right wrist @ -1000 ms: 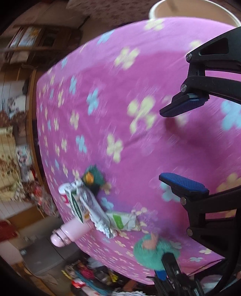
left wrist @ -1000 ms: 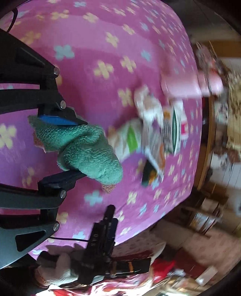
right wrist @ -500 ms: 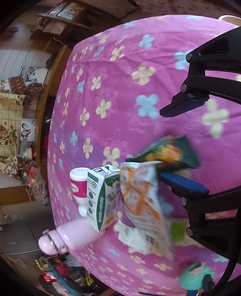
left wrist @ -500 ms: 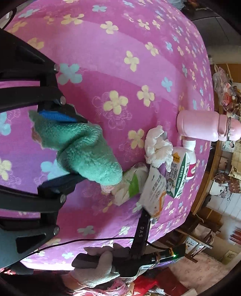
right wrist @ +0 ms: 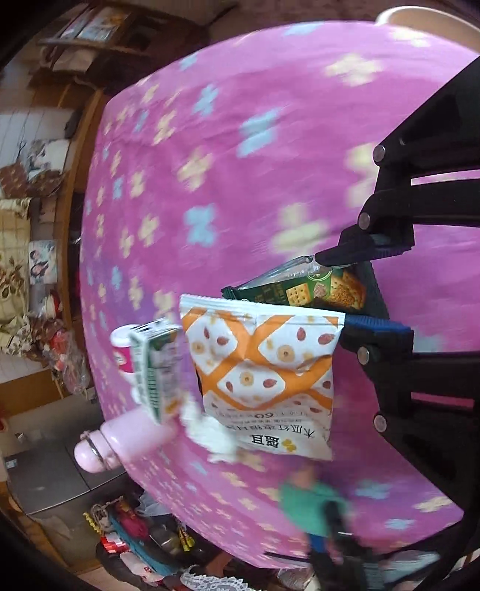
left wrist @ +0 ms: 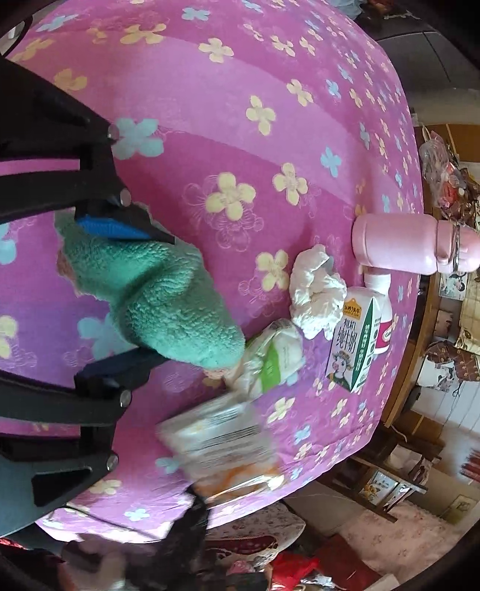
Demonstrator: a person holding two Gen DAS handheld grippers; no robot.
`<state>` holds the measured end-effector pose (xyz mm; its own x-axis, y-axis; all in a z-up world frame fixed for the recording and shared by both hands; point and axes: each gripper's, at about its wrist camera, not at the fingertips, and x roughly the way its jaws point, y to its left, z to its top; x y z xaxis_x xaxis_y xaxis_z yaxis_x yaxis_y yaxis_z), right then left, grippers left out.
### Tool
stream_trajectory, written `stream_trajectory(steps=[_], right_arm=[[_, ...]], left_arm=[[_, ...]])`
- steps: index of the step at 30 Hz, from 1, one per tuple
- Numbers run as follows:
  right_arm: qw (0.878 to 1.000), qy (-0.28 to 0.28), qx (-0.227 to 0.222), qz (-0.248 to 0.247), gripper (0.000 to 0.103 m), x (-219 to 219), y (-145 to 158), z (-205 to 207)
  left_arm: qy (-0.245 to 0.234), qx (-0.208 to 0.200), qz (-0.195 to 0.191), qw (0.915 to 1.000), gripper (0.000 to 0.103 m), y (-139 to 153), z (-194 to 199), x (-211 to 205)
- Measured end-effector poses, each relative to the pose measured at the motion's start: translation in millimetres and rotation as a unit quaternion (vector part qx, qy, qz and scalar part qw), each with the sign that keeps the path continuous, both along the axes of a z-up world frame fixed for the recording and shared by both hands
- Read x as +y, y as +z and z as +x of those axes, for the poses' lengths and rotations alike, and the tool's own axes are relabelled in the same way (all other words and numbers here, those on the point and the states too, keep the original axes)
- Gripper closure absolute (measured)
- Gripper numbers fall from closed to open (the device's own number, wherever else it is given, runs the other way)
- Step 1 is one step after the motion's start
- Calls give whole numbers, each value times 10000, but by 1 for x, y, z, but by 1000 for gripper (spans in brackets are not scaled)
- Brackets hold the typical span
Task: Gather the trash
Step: 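Grasp the green cracker packet with the right tool while the left tool holds the towel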
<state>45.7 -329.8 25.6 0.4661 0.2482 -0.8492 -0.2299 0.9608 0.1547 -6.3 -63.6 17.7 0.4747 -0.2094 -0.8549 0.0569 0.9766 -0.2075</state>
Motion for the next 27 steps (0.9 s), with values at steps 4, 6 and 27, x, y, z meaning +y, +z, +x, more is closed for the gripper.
stream_trajectory(steps=[4, 6, 27], right_arm=[[9996, -128, 185, 162, 75, -20, 4, -43], [9997, -185, 129, 79, 75, -27, 10, -62], [9987, -194, -129, -444, 33, -53, 18, -94]], left_arm=[[-79, 121, -217, 9997, 56, 4, -11, 0], [-118, 151, -306, 9993, 56, 6, -21, -2], [-143, 95, 24, 9998, 46, 1, -26, -22]])
